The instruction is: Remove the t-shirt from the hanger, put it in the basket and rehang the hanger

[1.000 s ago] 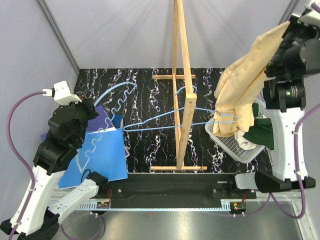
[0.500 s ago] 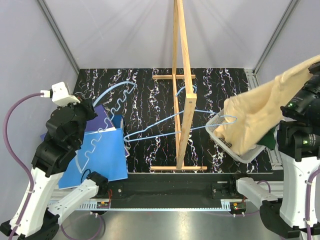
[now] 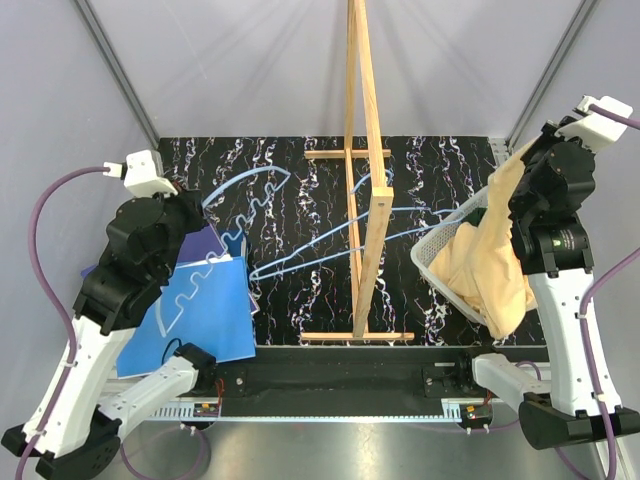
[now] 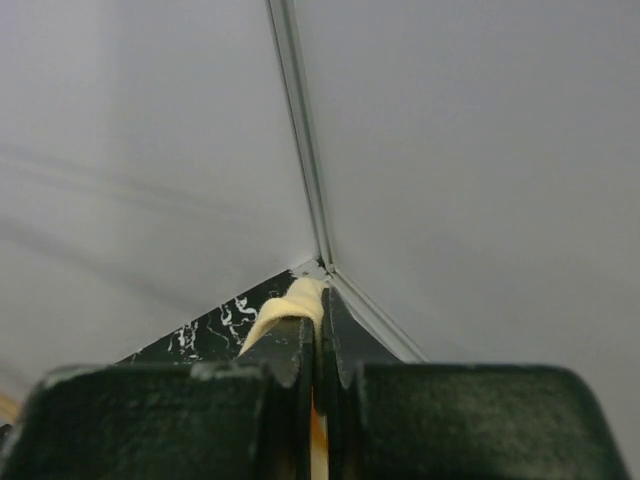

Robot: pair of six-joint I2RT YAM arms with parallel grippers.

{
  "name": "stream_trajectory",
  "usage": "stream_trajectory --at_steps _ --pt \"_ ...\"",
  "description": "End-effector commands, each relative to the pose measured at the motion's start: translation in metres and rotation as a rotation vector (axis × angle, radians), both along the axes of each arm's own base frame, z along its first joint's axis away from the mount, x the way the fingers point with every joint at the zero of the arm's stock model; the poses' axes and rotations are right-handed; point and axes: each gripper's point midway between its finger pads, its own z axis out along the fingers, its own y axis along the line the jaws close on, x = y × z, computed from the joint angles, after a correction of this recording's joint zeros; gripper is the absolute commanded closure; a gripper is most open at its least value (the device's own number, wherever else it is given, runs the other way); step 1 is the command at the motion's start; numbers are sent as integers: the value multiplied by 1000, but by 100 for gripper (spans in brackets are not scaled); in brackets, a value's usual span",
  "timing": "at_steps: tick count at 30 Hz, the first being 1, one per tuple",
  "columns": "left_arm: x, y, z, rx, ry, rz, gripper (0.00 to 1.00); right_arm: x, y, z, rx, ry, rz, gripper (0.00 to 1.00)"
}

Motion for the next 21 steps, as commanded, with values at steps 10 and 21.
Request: stream_trajectory --at_steps 10,21 --pt "-8 -12 28 20 -37 -104 100 -2 36 -104 416 45 143 97" --pt "4 -39 17 21 17 -213 100 -32 49 -320 722 443 -66 87"
